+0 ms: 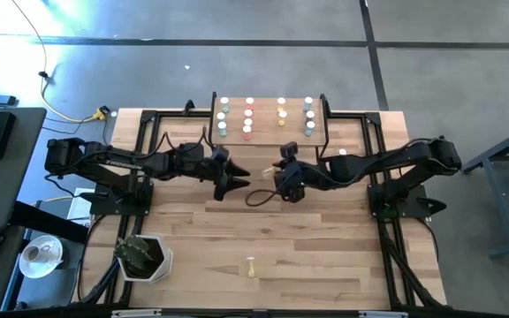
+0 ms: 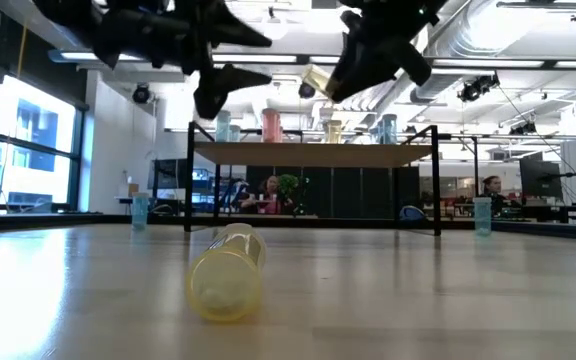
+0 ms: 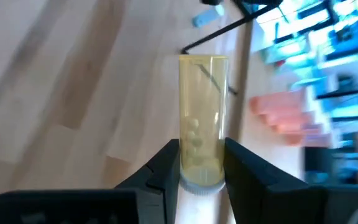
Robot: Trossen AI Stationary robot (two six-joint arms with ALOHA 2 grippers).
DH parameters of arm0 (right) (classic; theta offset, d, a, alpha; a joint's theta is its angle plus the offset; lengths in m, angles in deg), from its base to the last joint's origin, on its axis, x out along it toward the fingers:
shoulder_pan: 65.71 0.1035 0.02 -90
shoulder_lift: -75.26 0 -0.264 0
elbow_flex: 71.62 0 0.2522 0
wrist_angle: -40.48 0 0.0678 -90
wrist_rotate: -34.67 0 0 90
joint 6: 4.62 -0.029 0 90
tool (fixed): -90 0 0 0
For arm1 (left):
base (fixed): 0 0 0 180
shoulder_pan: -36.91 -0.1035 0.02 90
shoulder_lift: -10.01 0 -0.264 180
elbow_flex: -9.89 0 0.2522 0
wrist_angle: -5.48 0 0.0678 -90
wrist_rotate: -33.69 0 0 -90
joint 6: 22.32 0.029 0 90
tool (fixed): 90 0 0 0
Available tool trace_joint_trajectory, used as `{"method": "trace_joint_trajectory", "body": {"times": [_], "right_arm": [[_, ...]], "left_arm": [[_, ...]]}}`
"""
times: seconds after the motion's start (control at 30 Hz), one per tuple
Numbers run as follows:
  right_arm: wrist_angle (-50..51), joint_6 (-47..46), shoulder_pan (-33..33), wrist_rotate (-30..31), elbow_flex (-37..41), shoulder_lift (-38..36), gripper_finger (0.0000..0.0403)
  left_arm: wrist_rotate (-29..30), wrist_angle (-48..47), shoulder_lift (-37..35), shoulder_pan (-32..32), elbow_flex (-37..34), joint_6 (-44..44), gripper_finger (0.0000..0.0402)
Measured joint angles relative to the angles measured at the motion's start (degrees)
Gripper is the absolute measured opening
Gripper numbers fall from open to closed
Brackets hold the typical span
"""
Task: Pick and place medicine bottles onto shelf by color
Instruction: Put the yellow pill bottle on the shelf
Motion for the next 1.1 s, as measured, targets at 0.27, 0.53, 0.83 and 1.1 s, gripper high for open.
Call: {"method": "trace_joint_trajectory", "body": {"times": [0.27,0.53,0.83,1.1], "right_arm": [[-2.1,11.9,4.1,10.8,0.0,0.0,0.0092],[-5.1,21.0,7.2,12.1,0.0,0.0,0.0092],[-7.6,33.3,8.0,13.8,0.0,0.0,0.0092],[-11.2,38.8,8.0,13.5,0.0,0.0,0.0092]], "left_arm": [[0.0,-1.3,0.0,0.0,2.4,-1.2,0.0218],[-0.8,-1.3,0.0,0.0,2.5,-5.7,0.0218],[-7.4,1.7,0.0,0.3,2.5,-13.9,0.0218],[-7.5,3.1,1.5,-0.4,2.5,-16.9,0.0218]]}}
